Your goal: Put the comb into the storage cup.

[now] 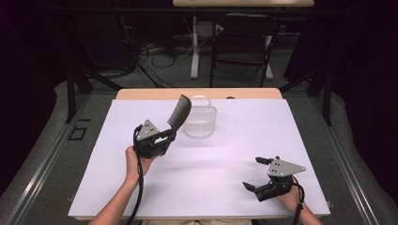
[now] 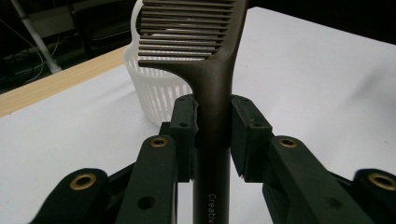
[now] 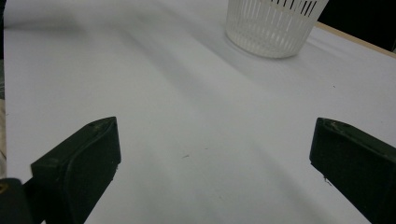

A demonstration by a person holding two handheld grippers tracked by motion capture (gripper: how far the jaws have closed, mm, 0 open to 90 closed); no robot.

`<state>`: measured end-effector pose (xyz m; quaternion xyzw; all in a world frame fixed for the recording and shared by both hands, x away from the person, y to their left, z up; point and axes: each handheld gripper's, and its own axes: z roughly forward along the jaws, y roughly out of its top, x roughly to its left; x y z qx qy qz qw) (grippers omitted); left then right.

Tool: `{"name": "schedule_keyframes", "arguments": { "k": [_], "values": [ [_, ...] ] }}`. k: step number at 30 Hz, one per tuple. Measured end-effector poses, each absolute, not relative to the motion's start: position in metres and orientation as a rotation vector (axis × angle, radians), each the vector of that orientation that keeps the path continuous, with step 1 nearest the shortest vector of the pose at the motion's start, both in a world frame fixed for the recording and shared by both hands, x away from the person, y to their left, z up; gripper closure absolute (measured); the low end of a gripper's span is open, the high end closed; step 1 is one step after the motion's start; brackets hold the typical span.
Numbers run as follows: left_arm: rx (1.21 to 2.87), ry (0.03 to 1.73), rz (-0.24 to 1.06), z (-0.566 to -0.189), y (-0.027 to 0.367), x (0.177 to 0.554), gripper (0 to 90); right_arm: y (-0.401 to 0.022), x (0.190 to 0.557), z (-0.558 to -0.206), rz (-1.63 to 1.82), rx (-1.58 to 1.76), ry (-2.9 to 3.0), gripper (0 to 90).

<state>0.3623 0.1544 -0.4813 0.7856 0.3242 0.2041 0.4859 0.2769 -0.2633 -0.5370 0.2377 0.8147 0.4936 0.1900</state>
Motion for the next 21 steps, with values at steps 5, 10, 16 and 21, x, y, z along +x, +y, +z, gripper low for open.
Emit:
{"name": "schedule_keyframes", "arguments": {
  "k": [5, 10, 16, 21],
  "values": [
    [1.901, 0.781, 0.509, -0.477, 0.155, 0.363, 72.5, -0.260, 0.277, -0.540, 1.370, 0.668, 2.303, 1.6],
    [1.895, 0.783, 0.526, -0.476, 0.156, 0.365, 72.4, -0.259, 0.279, -0.540, 1.368, 0.673, 2.306, 1.6],
    [1.887, 0.783, 0.528, -0.475, 0.152, 0.368, 72.5, -0.259, 0.278, -0.541, 1.357, 0.675, 2.312, 1.6],
    [1.869, 0.779, 0.536, -0.471, 0.150, 0.375, 72.5, -0.259, 0.277, -0.540, 1.364, 0.677, 2.303, 1.6]
  ]
}}
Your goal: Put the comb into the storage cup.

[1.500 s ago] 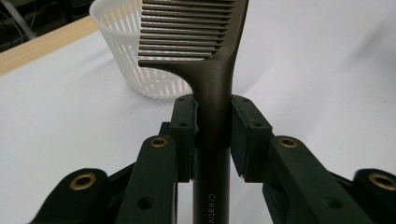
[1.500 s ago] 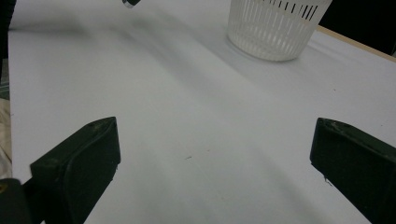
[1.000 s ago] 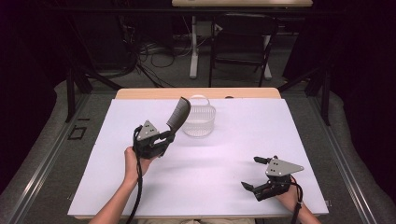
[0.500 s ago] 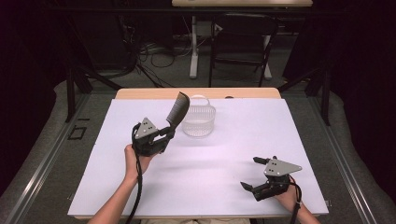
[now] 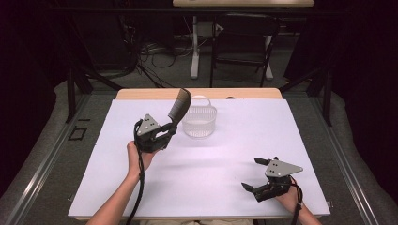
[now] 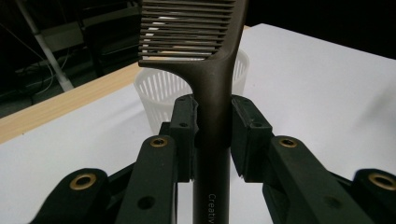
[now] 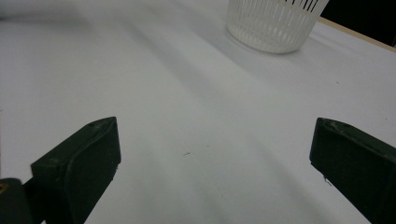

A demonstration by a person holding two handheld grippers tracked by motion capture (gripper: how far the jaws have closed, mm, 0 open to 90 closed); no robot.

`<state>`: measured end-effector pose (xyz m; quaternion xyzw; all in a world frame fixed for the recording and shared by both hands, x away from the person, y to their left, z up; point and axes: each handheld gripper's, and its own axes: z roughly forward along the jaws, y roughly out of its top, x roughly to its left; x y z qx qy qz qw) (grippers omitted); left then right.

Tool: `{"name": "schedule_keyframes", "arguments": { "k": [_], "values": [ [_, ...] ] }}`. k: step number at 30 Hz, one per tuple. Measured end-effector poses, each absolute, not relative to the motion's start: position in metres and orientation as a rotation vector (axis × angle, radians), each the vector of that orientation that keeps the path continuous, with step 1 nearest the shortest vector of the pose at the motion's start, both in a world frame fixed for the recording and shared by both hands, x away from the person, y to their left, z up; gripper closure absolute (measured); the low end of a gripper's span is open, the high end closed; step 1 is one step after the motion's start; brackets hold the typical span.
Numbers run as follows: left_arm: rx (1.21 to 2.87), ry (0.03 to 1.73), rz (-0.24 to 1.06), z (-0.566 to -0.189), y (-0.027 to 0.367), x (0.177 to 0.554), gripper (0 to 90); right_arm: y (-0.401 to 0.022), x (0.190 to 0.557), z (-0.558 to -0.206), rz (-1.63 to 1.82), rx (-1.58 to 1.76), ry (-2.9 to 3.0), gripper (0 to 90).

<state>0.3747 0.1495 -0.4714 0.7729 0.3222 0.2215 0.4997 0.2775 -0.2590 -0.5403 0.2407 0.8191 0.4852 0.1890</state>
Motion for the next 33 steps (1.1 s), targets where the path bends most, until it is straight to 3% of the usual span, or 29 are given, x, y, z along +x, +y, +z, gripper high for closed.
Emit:
{"name": "schedule_keyframes", "arguments": {
  "k": [33],
  "values": [
    [1.831, 0.719, 0.578, -0.450, 0.134, 0.398, 72.4, -0.261, 0.276, -0.539, 1.370, 0.677, 2.298, 1.7]
  ]
}}
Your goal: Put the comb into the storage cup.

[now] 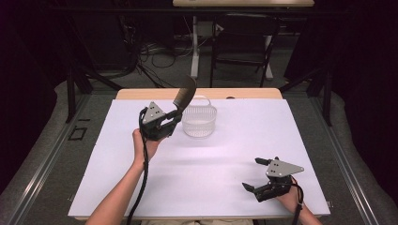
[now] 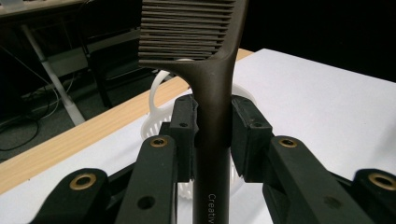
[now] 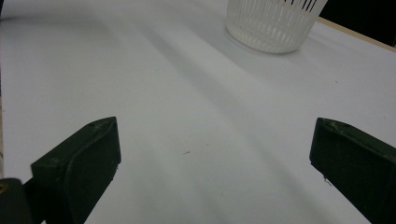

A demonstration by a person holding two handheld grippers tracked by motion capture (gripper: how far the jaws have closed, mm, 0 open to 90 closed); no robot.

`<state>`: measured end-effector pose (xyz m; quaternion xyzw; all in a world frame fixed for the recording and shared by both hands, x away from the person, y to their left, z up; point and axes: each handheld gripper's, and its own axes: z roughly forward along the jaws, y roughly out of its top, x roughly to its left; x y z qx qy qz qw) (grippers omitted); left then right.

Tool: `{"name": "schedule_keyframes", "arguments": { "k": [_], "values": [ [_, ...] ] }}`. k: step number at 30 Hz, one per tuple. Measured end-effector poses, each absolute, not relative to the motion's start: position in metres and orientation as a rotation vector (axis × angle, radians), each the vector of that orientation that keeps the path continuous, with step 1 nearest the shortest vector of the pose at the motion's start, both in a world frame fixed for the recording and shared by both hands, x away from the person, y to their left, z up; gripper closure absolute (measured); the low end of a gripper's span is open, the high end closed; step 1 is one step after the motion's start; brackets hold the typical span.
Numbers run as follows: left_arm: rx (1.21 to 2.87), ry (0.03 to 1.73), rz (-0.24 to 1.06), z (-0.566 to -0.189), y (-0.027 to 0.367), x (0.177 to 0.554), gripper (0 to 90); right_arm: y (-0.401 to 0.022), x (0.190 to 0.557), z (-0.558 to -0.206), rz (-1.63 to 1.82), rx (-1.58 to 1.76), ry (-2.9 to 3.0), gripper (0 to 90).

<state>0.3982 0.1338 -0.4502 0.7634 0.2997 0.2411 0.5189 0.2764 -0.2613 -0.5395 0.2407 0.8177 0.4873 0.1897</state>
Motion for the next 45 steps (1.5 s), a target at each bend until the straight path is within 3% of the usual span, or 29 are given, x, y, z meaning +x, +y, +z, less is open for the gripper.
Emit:
{"name": "schedule_keyframes", "arguments": {
  "k": [45],
  "values": [
    [1.788, 0.638, 0.615, -0.426, 0.113, 0.423, 72.4, -0.263, 0.276, -0.539, 1.369, 0.678, 2.291, 1.7]
  ]
}}
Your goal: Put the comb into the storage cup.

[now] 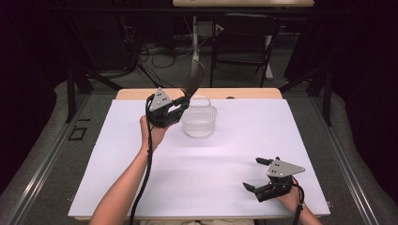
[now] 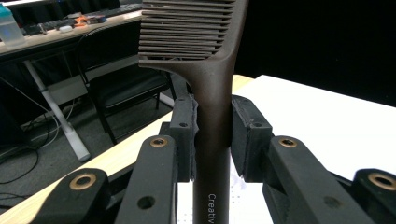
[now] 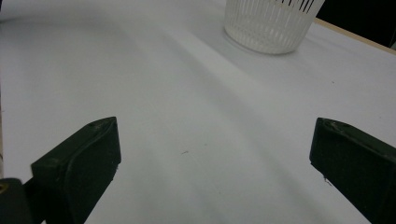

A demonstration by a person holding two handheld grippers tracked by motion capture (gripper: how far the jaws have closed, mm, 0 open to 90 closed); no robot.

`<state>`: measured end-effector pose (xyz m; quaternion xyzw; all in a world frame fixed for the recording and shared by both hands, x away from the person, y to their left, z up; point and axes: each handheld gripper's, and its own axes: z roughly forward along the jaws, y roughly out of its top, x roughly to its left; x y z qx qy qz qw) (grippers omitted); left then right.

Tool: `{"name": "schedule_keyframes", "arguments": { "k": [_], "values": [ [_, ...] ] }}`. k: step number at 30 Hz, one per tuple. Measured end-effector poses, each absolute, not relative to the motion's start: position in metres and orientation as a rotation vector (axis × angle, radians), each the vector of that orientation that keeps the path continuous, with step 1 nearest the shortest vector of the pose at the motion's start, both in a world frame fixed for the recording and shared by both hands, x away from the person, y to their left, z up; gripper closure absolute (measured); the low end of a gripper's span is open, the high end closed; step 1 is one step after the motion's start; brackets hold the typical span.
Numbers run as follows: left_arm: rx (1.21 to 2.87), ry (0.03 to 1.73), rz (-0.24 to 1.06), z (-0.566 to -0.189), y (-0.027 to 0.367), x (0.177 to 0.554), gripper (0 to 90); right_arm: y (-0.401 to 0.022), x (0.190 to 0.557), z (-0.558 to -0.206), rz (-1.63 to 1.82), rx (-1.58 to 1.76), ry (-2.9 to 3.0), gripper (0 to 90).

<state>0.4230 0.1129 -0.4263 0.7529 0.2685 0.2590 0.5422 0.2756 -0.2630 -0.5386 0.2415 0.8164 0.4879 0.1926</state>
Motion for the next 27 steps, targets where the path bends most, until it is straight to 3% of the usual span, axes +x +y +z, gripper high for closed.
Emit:
{"name": "schedule_keyframes", "arguments": {
  "k": [27],
  "values": [
    [1.750, 0.627, 0.626, -0.427, 0.103, 0.434, 72.4, -0.263, 0.276, -0.539, 1.371, 0.680, 2.292, 1.7]
  ]
}}
